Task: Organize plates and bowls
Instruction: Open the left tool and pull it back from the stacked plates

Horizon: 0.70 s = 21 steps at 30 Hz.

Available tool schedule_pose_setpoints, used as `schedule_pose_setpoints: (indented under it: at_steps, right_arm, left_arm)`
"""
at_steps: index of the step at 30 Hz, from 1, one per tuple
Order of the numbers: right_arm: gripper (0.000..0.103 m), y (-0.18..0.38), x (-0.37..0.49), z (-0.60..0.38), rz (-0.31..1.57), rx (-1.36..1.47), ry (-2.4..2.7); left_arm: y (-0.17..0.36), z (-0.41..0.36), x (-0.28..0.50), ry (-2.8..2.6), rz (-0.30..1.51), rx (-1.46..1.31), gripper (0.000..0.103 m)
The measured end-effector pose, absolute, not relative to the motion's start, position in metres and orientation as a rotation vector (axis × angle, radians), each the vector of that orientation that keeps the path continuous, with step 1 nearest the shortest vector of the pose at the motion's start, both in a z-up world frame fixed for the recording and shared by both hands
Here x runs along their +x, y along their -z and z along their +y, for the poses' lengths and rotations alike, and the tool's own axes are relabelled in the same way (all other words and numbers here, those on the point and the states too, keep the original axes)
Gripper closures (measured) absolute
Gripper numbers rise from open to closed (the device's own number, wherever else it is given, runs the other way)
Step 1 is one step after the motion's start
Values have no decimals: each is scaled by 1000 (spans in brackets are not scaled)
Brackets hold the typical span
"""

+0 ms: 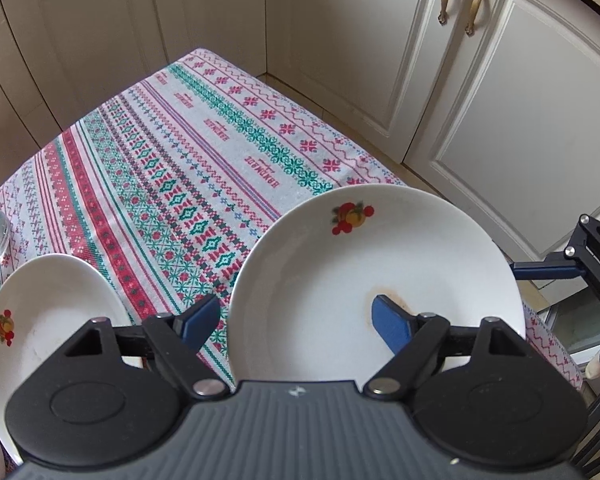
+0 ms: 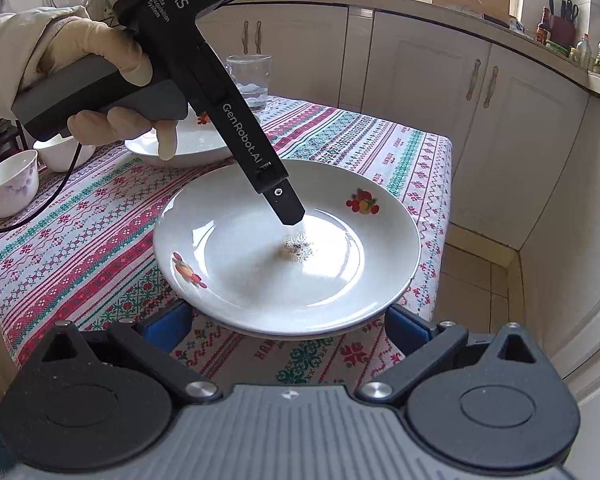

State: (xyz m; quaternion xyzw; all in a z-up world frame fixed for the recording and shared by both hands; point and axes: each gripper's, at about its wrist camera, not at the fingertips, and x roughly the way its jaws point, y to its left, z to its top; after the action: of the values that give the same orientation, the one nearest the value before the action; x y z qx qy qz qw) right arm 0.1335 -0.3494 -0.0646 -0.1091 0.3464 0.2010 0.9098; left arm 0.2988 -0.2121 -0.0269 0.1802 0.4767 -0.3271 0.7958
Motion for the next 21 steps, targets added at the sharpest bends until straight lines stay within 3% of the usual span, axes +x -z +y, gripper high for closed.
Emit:
schedule_pose_setpoints:
  at_steps: [7, 21]
  right_arm:
    - [0, 48, 119, -340, 655, -247, -403]
    - [0, 21, 80, -309, 567, -244, -363]
  left_arm:
    - [1, -198, 273, 676, 913, 381, 14]
    - [-30, -144, 191, 562, 707, 328, 14]
